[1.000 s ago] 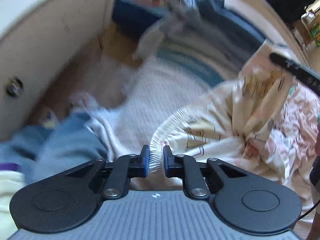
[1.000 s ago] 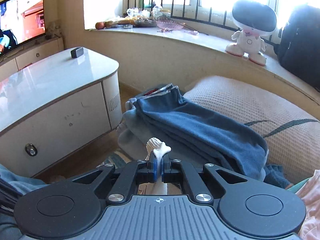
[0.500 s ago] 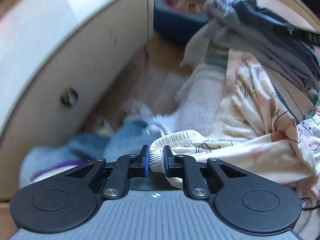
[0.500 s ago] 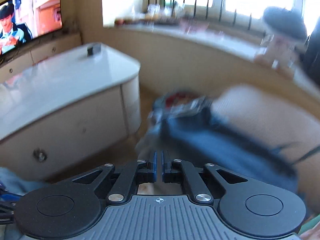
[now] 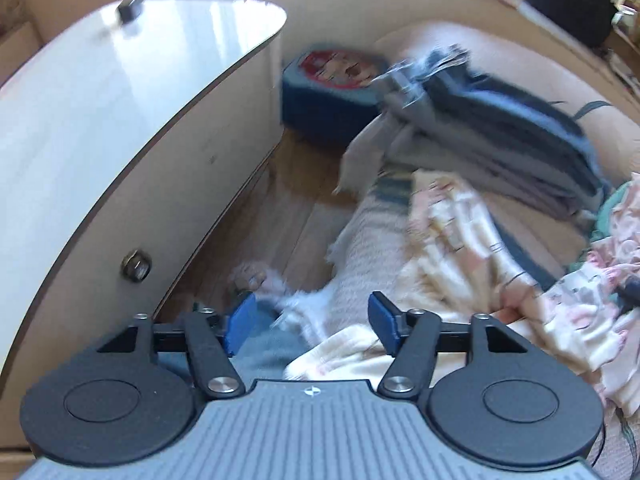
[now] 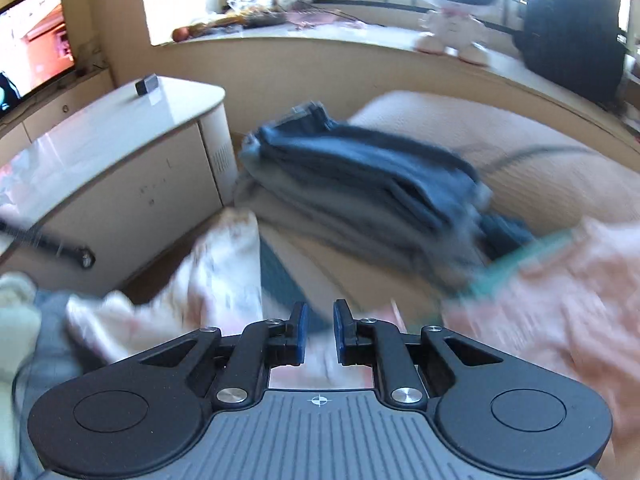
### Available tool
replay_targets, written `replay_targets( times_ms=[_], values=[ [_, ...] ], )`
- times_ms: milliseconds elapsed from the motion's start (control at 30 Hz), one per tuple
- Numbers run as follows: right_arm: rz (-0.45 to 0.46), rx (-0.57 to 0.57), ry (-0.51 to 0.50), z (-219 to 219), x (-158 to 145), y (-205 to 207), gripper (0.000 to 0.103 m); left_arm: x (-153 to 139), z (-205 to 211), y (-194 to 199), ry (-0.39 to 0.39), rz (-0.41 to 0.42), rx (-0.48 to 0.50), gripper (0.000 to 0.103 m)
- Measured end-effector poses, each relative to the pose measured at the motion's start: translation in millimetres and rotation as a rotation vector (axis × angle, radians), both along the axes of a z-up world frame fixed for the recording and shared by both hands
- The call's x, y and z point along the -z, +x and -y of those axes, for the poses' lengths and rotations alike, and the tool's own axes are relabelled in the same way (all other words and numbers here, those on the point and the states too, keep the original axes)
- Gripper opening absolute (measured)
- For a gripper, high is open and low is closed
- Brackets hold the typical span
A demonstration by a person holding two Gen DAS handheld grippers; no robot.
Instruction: Fold clothes
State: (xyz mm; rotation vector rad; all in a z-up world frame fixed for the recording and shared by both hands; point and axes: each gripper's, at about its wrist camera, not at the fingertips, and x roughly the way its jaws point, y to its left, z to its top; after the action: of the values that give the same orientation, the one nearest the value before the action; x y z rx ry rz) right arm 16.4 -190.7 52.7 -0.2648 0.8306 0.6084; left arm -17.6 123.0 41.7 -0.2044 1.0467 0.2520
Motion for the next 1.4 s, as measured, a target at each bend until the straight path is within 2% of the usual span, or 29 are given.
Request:
replay_targets(
  times_ms=[133,267,433,500,600,700,767,800,833,867,1067,1233,1333,1400],
  values=[
    [-0.055,0.015,-0.039,18.7,12.9,-31.2,0.019,-0.5,35.9,19.0,-0.004,0.029,0.101,0.067],
    [-0.051,-0.017,-0.056,10.7,22.2,-40.4,0.022,4.7,61.8,41.8,-0.008,0.04,0.165,0.067],
    [0.01,-0.085,-0.133,-0.1,23.6,-44.2,0.026,2.5,67.4,53.2,0.025,0.056,0.165,0.07],
    [0.039,-0.107,-0.184,-2.0,24.7,-45.0,0.031,4.9,64.2,57.9,0.041,0.047,0.151,0.072],
    [0.082,-0.117,-0.233,1.1,23.5,-45.4,0.032,12.4,57.7,63.8,0.047,0.022,0.128,0.072],
    [0.074,-0.132,-0.242,3.0,26.9,-40.3,0.031,19.8,55.1,67.3,0.039,-0.003,0.118,0.072],
    [0.056,-0.119,-0.224,3.4,30.8,-32.8,0.027,22.3,59.9,66.8,0.045,-0.01,0.141,0.072],
    [0.056,-0.113,-0.211,3.8,30.9,-29.9,0.014,22.9,63.1,65.5,0.049,-0.011,0.158,0.072],
    [0.065,-0.109,-0.204,4.3,28.8,-27.1,0.006,22.9,66.3,63.4,0.054,-0.011,0.174,0.072],
    [0.074,-0.106,-0.201,4.7,26.1,-24.1,0.004,22.7,69.0,61.5,0.057,-0.01,0.189,0.072],
    [0.205,-0.052,-0.207,4.8,-0.8,13.0,0.002,21.9,81.7,58.0,0.045,0.011,0.273,0.072],
    [0.351,-0.002,-0.224,-6.8,-26.0,62.7,0.002,23.4,75.6,66.1,0.055,0.023,0.246,0.072],
    [0.369,0.039,-0.235,-18.0,-30.1,101.6,0.002,31.8,68.1,74.7,0.072,0.014,0.206,0.072],
    [0.346,0.065,-0.243,-27.0,-20.8,130.6,0.002,40.8,64.9,79.7,0.091,-0.006,0.188,0.072]
  ],
)
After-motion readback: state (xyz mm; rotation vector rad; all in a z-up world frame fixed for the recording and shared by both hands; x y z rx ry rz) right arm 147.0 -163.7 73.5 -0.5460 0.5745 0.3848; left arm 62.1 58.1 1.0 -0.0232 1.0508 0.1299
